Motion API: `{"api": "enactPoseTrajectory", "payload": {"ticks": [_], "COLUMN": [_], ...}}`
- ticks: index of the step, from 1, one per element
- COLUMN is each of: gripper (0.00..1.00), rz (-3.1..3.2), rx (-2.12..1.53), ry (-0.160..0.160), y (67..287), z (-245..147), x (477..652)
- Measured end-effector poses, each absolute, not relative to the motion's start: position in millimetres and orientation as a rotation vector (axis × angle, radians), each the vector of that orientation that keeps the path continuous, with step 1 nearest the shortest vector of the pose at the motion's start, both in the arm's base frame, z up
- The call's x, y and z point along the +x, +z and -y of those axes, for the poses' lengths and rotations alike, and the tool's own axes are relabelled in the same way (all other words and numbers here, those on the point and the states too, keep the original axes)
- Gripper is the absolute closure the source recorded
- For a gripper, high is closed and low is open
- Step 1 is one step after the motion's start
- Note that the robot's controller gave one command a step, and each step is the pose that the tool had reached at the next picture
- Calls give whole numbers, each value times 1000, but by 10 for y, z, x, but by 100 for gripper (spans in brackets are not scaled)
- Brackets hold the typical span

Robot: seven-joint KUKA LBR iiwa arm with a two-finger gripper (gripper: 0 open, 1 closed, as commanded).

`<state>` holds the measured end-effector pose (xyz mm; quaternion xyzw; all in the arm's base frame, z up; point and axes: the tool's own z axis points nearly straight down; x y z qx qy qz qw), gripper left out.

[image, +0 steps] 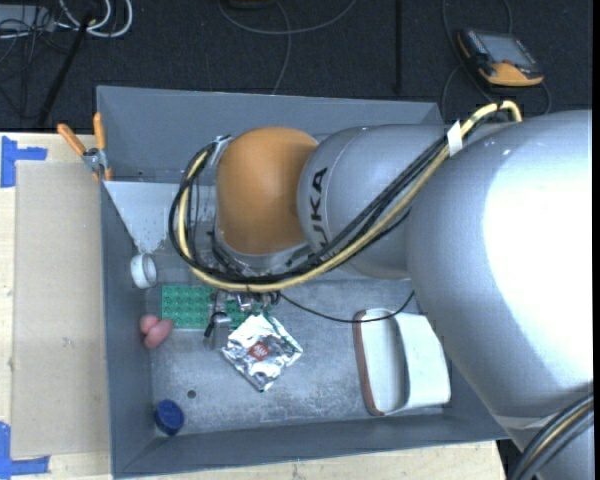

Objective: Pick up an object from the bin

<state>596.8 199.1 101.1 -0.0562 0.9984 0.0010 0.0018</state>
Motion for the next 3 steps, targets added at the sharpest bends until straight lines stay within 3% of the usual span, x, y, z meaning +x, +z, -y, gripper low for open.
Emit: {"api": "enactPoseTrajectory", "payload": {"ticks": [1, 2, 3], "gripper": [0, 0, 0], "rz": [-3139, -3132, -3132], "rx": [28, 246, 245], "ry": [1, 0, -1], "y": [1098, 691, 691], "z": [-1914, -1919, -1919], "x": [6008, 6030, 6033]}}
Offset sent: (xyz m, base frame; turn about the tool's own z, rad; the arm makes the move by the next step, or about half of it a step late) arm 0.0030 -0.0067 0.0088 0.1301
